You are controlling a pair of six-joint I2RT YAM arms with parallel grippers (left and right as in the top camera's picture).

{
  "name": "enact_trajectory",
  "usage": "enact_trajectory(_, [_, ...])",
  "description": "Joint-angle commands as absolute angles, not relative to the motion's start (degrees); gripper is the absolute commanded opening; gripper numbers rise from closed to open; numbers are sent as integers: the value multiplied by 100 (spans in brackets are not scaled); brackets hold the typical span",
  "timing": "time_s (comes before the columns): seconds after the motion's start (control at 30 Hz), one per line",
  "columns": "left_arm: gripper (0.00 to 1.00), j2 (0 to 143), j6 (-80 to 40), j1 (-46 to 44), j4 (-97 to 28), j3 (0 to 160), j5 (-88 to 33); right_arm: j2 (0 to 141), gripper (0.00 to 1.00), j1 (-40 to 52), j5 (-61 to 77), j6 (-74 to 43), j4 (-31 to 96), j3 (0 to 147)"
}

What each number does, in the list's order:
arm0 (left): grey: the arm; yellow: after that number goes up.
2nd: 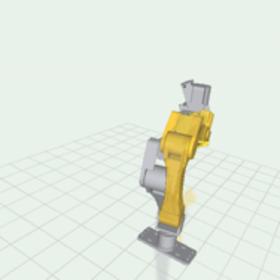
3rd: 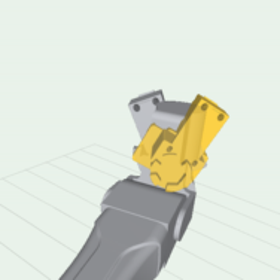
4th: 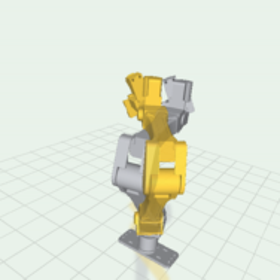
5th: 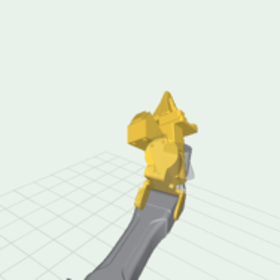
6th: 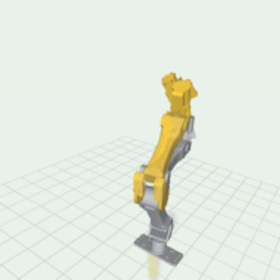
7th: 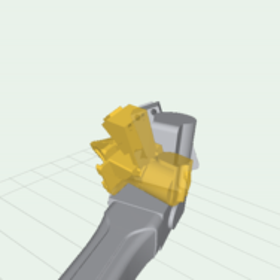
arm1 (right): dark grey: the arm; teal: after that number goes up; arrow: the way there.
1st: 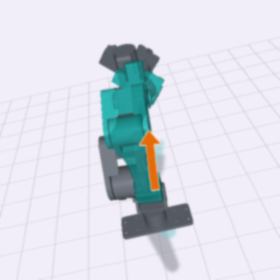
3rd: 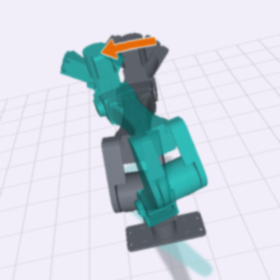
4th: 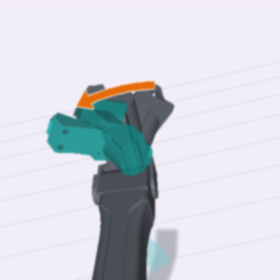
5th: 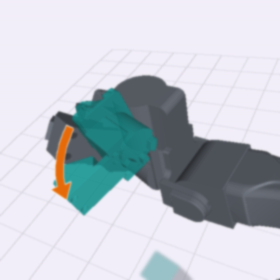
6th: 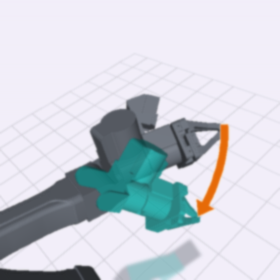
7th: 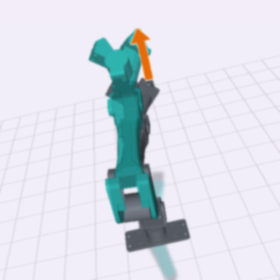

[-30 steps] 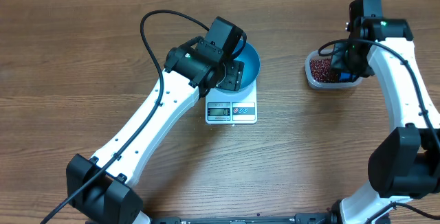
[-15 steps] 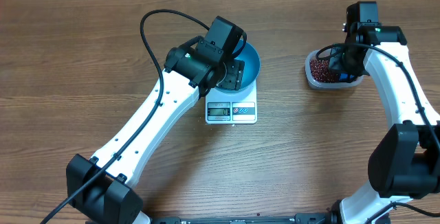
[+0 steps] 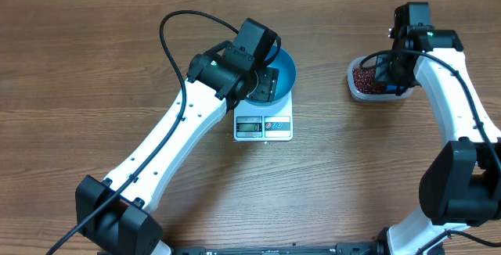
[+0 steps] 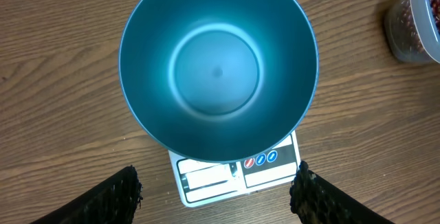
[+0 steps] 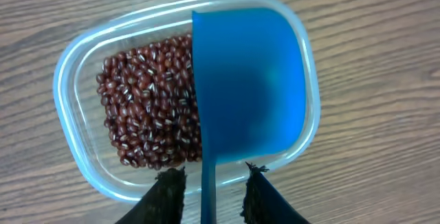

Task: Scoop item into bowl and weigh 150g on scale

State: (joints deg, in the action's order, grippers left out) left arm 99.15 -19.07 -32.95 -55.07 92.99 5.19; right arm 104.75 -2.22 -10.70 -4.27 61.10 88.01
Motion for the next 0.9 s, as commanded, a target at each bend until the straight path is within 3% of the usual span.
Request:
enact_trajectory(0.0, [74,9911,-1796,-3291,-5509,9391,598,10167,38,-176,-849,-447,6093,8840])
enact_trajectory(0.03, [74,9911,-1796,-3291,-5509,9391,602,9907,45,-148,-755,-449,6128,8853])
enact_trajectory(0.1, [74,9911,-1796,-3291,-5511,9391,615,9491,52,-134,-810,-537,6285,8851])
enact_trajectory(0.23, [74,9913,-1796,-3291,-5542,9391,620,9074,49,-152,-1262,-921,6023,8353])
enact_trajectory(0.5, [74,10029,-1798,-3291,-5540,9391,642,9076,49,-104,-1236,-523,4351,6860])
enact_trajectory(0.7, [74,10193,-1798,-3291,-5498,9389,635,9087,27,-102,-1194,58,3747,6847])
enact_trajectory(0.87, [74,10202,-1800,-3291,-5500,9391,637,9113,20,-104,-1194,56,3763,6847])
